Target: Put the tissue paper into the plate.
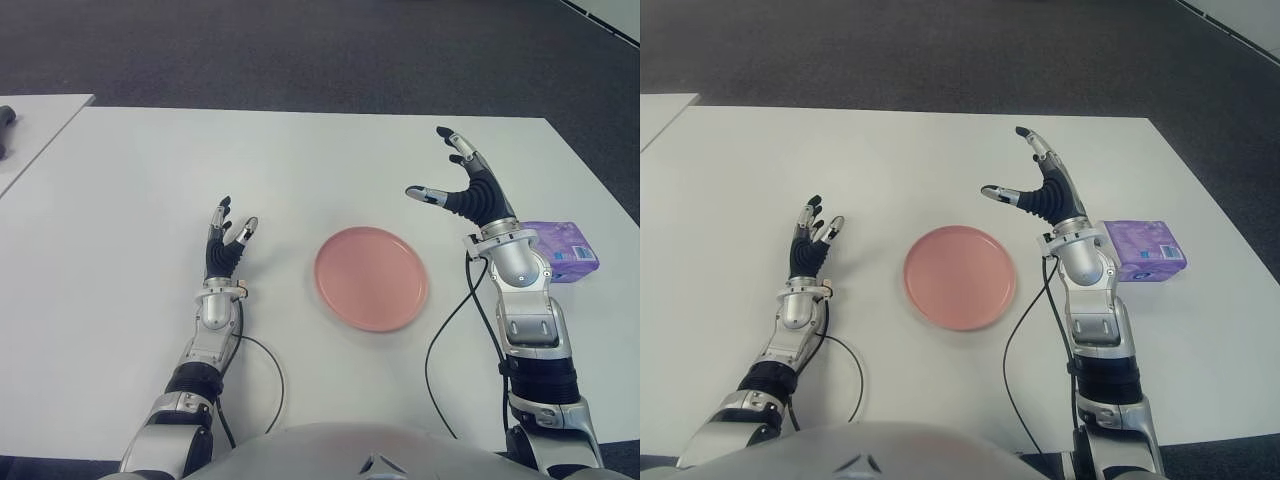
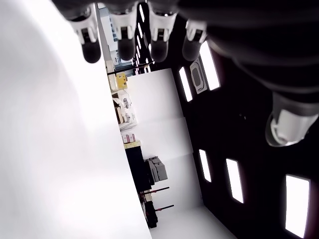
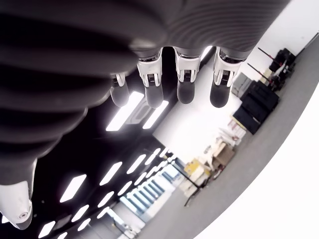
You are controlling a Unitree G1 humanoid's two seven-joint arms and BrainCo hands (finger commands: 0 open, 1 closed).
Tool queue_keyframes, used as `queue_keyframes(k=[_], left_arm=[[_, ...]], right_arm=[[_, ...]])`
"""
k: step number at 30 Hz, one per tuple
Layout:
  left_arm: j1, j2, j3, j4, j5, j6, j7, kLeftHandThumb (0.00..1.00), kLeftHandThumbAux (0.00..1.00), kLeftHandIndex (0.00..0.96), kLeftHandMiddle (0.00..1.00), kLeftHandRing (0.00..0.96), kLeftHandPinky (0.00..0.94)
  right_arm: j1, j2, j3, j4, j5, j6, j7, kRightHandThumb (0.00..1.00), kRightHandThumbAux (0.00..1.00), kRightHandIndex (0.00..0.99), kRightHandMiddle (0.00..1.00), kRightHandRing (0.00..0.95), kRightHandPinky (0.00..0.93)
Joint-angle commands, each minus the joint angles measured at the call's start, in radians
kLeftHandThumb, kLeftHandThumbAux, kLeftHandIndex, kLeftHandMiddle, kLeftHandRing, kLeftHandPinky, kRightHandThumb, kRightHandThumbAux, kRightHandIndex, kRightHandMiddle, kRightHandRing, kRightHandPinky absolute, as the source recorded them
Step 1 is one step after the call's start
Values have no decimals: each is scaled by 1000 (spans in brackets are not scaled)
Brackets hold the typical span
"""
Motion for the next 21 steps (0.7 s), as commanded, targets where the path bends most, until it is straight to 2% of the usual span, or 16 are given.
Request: queue_keyframes(k=[1,8,13,15,17,19,21], left_arm=[[1,-6,1,13,-3,10,1,0,438,0,0,0,0],[-3,-5,-2,21,5,-2,7,0,442,0,0,0,0],[-2,-6,-4,22,9,-7,11,0,448,0,0,0,0],[-4,-8,-3,27,6,-10,11,0,449,0,0,0,0],[-7,-8,-1,33,4,-16,11,0,449,0,0,0,0],[-8,-8,0,38,4,-21,13,0,448,0,0,0,0],[-10,-7,1,44,4,-24,14,0,447,0,0,0,0]], right_arm=[[17,5,-6,5,16,3,-6,96,572,0,0,0,0],[23,-6,-47,7,59,-22,-9,83,598,0,0,0,0],[0,-49,-138,15,117,-30,2,65,627,0,0,0,0],[-58,-102,-190,-81,91,54,11,74,621,0,0,0,0],[-65,-116,-197,-95,40,47,-24,89,609,0,0,0,0],[-60,-108,-179,-92,-24,34,-75,113,591,0,0,0,0],[-55,-108,-174,-111,-71,51,-105,136,576,0,0,0,0]])
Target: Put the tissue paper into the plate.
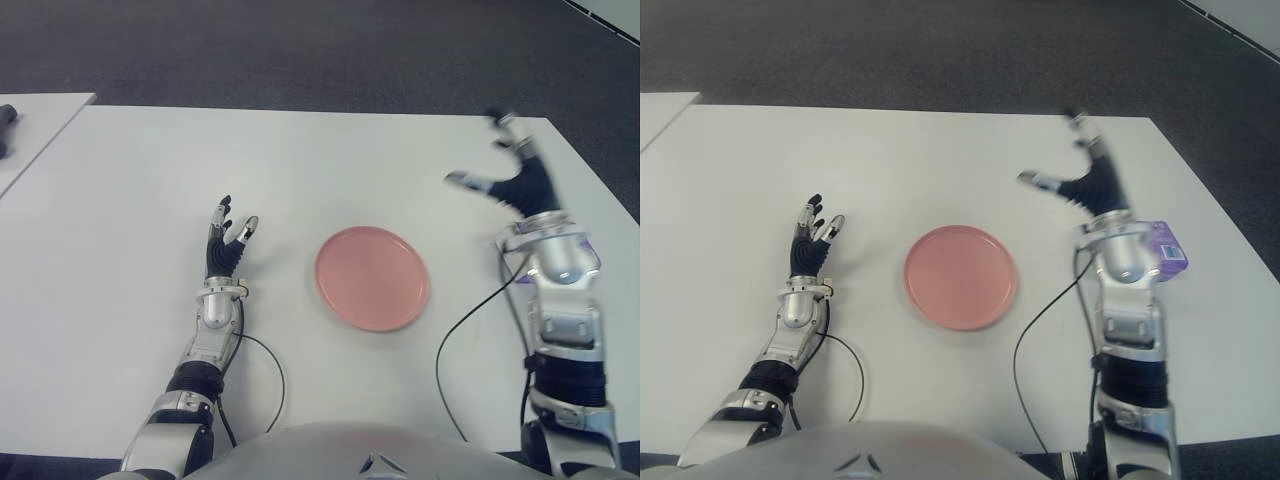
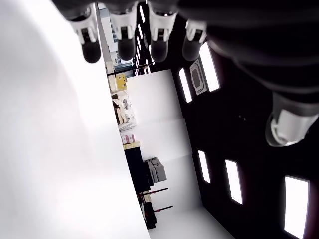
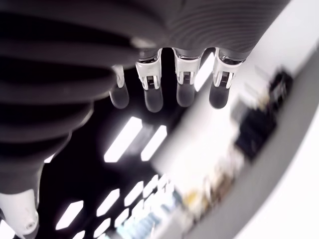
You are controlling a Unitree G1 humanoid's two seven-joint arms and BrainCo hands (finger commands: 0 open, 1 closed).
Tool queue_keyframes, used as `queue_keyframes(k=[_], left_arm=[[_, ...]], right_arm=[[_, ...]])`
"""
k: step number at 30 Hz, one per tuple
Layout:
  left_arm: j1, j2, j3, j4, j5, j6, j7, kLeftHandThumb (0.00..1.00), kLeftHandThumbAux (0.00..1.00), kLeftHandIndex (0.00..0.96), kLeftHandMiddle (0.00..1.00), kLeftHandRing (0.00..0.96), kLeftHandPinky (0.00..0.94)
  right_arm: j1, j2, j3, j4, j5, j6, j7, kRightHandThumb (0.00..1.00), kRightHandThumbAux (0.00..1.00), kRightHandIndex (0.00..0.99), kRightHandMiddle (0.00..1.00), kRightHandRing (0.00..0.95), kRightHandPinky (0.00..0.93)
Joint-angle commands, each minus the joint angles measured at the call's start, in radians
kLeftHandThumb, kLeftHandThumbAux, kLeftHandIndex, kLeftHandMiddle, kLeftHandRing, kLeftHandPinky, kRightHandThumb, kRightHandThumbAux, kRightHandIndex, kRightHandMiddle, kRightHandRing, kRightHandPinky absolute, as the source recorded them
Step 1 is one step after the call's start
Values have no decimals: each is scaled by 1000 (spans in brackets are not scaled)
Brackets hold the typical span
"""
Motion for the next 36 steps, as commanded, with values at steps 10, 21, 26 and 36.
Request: queue_keyframes(k=[10,21,26,36], left_arm=[[0,7,6,37,-7,-17,-4,0,449,0,0,0,0],[-12,27,11,73,-24,-42,-34,0,448,0,0,0,0],[-26,38,11,112,-32,-64,-45,0,450,0,0,0,0],[-48,50,16,166,-43,-97,-55,0,435,0,0,0,0]], right_arm=[[22,-20,-50,-135,-178,190,-43,274,472,0,0,0,0],[84,-146,-175,-64,-157,245,61,357,332,0,0,0,0],[56,-185,-105,-16,-201,290,93,371,292,0,0,0,0],[97,-286,-51,50,-233,260,166,376,199,0,0,0,0]])
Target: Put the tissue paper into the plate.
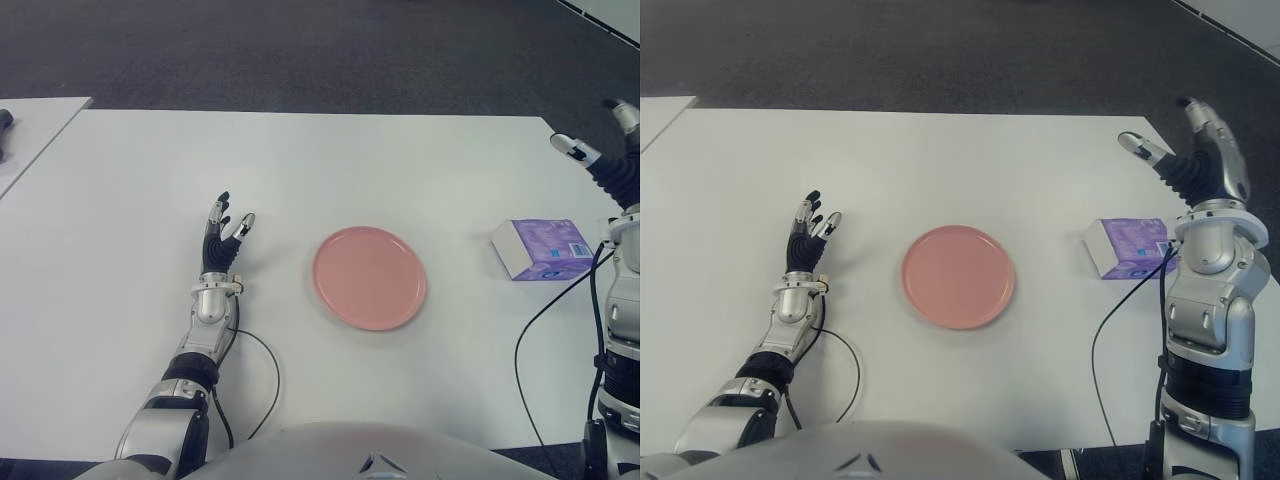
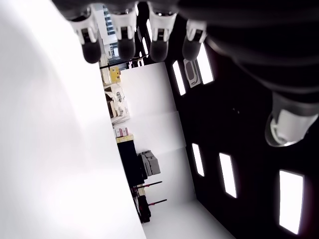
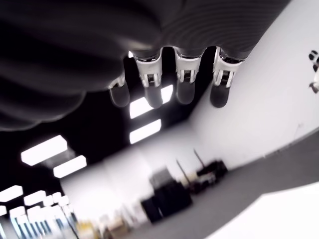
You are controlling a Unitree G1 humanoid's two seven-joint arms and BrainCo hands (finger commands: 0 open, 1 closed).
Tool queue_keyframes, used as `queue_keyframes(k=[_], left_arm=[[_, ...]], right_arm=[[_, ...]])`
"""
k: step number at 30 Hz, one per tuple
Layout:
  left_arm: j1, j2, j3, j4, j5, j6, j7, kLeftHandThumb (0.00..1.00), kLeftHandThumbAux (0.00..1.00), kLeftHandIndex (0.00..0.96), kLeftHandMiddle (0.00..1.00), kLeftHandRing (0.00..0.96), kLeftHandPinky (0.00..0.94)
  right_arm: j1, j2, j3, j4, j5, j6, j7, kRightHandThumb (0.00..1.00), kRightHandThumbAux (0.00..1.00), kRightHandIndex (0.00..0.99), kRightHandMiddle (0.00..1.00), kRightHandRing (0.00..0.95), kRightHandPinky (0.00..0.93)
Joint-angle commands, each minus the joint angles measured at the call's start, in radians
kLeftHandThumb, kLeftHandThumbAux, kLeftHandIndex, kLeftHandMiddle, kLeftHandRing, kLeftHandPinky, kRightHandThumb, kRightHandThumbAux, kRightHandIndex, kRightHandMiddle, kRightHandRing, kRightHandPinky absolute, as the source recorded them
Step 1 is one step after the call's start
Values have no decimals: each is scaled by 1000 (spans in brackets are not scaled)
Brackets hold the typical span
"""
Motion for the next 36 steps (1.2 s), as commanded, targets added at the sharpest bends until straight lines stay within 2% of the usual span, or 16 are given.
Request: queue_keyframes(k=[1,7,12,19,26,36], left_arm=[[18,11,6,42,-4,-15,-14,0,434,0,0,0,0],[20,15,4,41,-3,-12,-12,0,428,0,0,0,0],[19,19,4,47,-6,-18,-14,0,426,0,0,0,0],[22,21,9,46,-21,-16,-27,0,430,0,0,0,0],[21,22,12,49,-25,-25,-27,0,430,0,0,0,0],[14,27,13,65,-30,-36,-34,0,430,0,0,0,0]], right_arm=[[37,-73,33,28,-8,-22,75,375,187,0,0,0,0],[70,-194,77,48,-1,-63,220,376,152,0,0,0,0],[112,-295,108,149,10,-200,285,377,143,0,0,0,0],[133,-380,124,191,19,-326,342,377,139,0,0,0,0],[146,-421,138,212,3,-398,362,391,158,0,0,0,0],[160,-441,158,211,-20,-452,360,403,201,0,0,0,0]])
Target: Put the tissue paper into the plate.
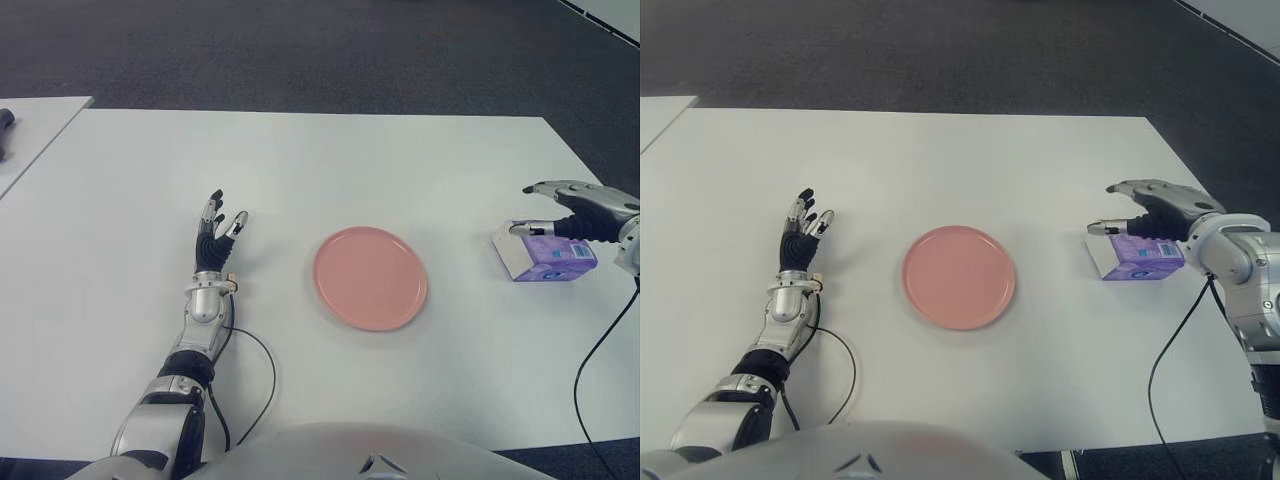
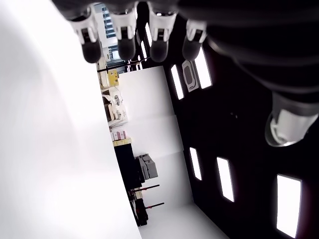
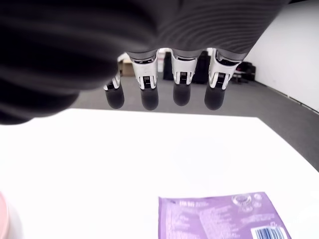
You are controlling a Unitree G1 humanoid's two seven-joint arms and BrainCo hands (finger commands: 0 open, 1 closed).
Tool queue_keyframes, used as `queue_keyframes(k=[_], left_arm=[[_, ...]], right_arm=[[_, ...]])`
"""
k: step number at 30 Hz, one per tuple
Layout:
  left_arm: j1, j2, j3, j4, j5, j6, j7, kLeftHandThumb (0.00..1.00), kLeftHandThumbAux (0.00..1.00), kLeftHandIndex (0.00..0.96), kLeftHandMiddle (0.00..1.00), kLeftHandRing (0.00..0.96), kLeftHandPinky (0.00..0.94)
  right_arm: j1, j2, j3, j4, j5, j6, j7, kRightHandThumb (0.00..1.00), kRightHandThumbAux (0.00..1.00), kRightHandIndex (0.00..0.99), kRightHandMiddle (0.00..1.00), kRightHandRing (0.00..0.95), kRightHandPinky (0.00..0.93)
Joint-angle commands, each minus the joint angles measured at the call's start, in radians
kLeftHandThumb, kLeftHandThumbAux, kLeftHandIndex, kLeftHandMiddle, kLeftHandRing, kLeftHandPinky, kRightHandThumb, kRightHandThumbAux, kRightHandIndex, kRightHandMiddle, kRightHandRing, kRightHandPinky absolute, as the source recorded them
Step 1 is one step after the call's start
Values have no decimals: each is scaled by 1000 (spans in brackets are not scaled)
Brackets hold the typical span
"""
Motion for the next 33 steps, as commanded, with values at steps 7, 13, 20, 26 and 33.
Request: queue_keyframes(k=[7,13,20,26,33], left_arm=[[25,10,3,31,7,-4,-13,0,442,0,0,0,0],[26,12,5,28,8,1,-9,0,445,0,0,0,0],[28,10,10,29,8,-4,-7,0,449,0,0,0,0],[31,12,10,30,13,-21,-10,0,462,0,0,0,0],[33,15,11,30,3,-27,-30,0,462,0,0,0,0]], right_arm=[[35,-22,31,21,-75,-116,-69,493,205,0,0,0,0],[48,-42,32,70,-122,-205,-147,545,199,0,0,0,0],[52,-70,36,110,-149,-276,-187,568,199,0,0,0,0],[64,-86,34,142,-159,-304,-201,575,193,0,0,0,0],[74,-114,39,252,-169,-359,-259,573,186,0,0,0,0]])
